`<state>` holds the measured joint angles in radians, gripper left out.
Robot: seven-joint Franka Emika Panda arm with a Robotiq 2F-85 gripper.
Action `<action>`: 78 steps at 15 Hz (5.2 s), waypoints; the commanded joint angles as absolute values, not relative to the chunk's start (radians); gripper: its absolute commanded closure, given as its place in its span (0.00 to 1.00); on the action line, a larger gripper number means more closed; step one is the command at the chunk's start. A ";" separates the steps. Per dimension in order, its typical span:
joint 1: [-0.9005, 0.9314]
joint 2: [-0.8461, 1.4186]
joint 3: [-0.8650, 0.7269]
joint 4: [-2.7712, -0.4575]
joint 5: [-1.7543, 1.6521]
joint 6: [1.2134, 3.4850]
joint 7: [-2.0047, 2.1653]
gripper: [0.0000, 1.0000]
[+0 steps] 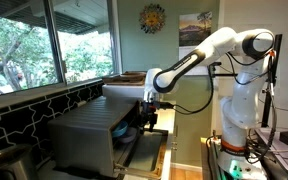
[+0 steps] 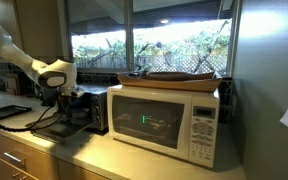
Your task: Move the purple bowl to the bottom space in the oven
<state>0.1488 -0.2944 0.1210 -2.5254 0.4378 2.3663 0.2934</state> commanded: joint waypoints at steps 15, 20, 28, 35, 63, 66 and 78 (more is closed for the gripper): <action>0.221 -0.227 0.129 -2.582 0.554 2.791 0.227 1.00; 0.236 -0.266 0.101 -2.596 0.629 2.754 0.151 1.00; 0.211 -0.283 0.089 -2.601 0.628 2.647 0.152 0.38; 0.215 -0.341 0.050 -2.593 0.664 2.498 0.081 0.00; 0.066 -0.422 -0.228 -2.759 0.799 2.211 -0.496 0.00; 0.070 -0.388 -0.234 -2.759 0.880 2.200 -0.566 0.00; -0.027 -0.323 -0.214 -2.749 0.953 2.145 -0.651 0.00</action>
